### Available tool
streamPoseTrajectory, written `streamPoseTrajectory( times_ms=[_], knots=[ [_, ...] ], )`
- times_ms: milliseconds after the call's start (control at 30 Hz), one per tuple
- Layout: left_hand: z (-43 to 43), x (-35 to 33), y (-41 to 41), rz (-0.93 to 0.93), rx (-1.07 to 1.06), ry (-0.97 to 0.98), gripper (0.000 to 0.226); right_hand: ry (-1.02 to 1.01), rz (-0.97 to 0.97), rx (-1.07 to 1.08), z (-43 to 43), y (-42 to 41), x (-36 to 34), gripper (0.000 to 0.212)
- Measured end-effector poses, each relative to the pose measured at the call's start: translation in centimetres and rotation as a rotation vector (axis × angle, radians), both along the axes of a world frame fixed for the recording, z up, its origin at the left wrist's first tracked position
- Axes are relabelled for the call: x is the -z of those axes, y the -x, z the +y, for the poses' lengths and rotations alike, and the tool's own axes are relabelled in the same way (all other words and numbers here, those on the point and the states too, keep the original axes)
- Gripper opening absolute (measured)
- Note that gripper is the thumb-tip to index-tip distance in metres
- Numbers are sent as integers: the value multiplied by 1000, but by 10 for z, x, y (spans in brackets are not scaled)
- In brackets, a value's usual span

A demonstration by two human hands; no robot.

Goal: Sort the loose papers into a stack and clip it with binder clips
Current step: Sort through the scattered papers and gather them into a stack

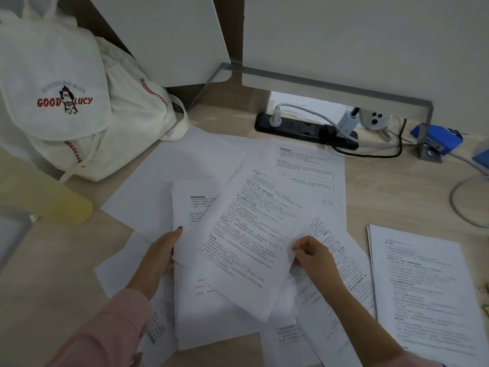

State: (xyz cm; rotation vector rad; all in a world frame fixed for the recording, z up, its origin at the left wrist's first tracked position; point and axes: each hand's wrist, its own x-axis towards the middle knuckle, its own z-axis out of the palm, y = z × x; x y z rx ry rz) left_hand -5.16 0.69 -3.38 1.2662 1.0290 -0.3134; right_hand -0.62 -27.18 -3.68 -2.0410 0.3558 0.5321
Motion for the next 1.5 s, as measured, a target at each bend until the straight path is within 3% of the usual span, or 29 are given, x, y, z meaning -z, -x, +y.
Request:
streamPoseTrajectory(
  times_ms=[133,233,467,600,733,800,867,933,1000,1100,1300,1500],
  knots=[
    [1,2,3,-22,132,-107,16,-47,48,-19,15,-5,2,12],
    [1,-2,4,-22,213,-127,21,-125,104,41,23,-5,6,7],
    [1,-4,4,-44,194,-109,7,7,-2,-232,9,-9,4,29],
    [-10,0,6,-90,226,-100,30,-3,-4,-430,16,-7,3,27],
    [-15,3,8,-151,201,-174,28,-39,-57,-428,14,-17,-7,20],
    [-14,2,9,-176,186,-214,28,90,-105,-277,-7,-28,-8,23],
    [-12,0,9,-191,181,-253,28,377,-132,-186,-36,-39,-9,29],
    [-11,-1,9,-191,170,-281,27,621,-66,-218,-61,-46,-11,45],
    [-10,1,9,-176,163,-297,28,709,24,-263,-73,-49,-12,62],
    [-10,4,10,-137,166,-288,30,699,62,-257,-78,-52,-8,69],
    [-8,7,11,-103,185,-276,28,689,64,-264,-71,-51,-2,54],
    [-13,7,10,-104,188,-286,28,303,6,-107,-51,-44,-9,18]
  ],
)
